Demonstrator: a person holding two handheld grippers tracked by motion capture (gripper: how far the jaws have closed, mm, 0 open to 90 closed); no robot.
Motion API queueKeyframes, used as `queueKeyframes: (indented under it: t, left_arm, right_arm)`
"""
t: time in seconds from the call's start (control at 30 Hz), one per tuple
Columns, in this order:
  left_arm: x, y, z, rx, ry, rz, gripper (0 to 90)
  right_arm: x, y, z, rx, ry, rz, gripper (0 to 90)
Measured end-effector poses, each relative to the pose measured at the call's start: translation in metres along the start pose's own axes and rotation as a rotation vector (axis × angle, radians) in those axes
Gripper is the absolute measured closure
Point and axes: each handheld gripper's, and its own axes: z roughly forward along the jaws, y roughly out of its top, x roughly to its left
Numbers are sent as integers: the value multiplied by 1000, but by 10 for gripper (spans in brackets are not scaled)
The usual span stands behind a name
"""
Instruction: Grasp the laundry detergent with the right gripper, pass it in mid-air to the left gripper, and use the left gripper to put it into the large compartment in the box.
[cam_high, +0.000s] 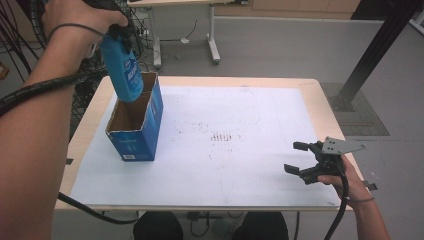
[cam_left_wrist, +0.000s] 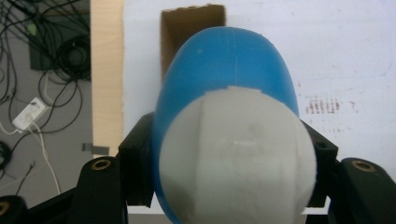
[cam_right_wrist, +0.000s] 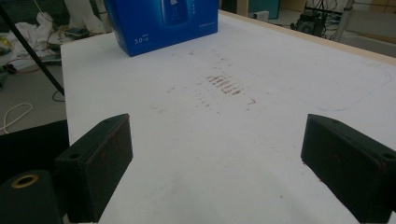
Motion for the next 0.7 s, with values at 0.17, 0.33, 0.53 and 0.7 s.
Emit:
queueKeyframes:
  t: [0.17,0.33,0.53,0.7]
  left_arm:
    - [7,1,0,2,10,-37,376]
    - [10,2,4,3,16,-58,376]
    - [13,2,10,5,4,-72,376]
    - [12,3,19,20,13,-67,376]
  right_arm:
    - [0,0,1,-3,1,-2,90]
    - [0,0,0,-4,1,-2,89]
    - [0,0,-1,-7,-1,-1,89]
    - [-1,-1,-1,-4,-2,2,90]
